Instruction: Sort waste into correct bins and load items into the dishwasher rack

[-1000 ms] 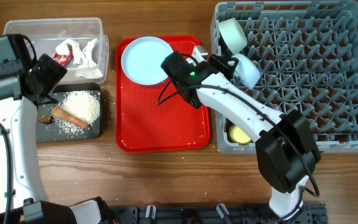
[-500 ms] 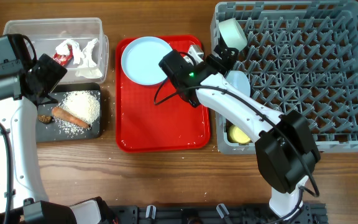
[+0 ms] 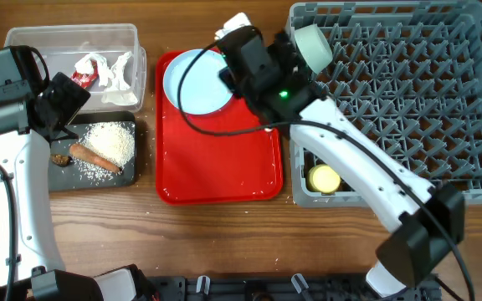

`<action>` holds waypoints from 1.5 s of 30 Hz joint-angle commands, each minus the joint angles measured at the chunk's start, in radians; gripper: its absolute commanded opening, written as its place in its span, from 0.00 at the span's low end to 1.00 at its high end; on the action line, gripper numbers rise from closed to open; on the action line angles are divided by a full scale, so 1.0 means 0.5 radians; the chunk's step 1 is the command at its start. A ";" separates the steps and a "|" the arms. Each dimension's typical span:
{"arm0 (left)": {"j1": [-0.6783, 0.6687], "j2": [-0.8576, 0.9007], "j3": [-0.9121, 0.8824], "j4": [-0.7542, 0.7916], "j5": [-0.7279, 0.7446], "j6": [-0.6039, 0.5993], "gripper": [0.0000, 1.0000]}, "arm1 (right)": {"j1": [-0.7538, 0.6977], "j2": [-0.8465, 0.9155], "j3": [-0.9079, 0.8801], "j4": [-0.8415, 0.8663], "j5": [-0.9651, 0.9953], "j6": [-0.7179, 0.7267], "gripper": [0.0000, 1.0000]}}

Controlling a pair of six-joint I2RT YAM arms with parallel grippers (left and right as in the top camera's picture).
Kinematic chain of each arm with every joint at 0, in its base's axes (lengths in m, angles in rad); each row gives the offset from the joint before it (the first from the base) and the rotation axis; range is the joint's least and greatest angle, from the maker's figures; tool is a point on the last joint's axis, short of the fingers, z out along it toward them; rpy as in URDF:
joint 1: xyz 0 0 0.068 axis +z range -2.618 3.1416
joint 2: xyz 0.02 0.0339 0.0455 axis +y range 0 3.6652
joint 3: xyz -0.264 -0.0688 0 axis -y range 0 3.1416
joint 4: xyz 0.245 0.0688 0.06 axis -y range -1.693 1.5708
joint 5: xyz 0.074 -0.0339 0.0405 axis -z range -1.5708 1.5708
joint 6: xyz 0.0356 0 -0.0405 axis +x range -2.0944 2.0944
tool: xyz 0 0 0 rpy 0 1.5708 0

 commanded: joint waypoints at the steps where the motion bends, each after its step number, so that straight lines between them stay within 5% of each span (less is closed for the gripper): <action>1: 0.004 -0.014 0.027 0.005 -0.003 0.009 1.00 | -0.011 0.021 -0.008 0.191 -0.950 0.414 1.00; 6: 0.004 -0.014 0.027 0.005 -0.003 0.009 1.00 | -0.010 0.275 -0.073 0.371 -0.767 1.288 0.91; 9: 0.004 -0.014 0.027 0.005 -0.003 0.009 1.00 | -0.015 0.472 -0.074 0.374 -0.694 1.482 0.86; 26: 0.004 -0.014 0.027 0.005 -0.003 0.009 1.00 | -0.074 0.894 -0.074 0.398 -0.526 1.852 0.62; 37: 0.004 -0.014 0.027 0.005 -0.003 0.009 1.00 | -0.078 0.901 -0.073 0.375 -0.533 1.894 0.27; 45: 0.004 -0.014 0.027 0.005 -0.003 0.009 1.00 | -0.079 0.901 -0.073 0.209 -0.683 1.946 0.13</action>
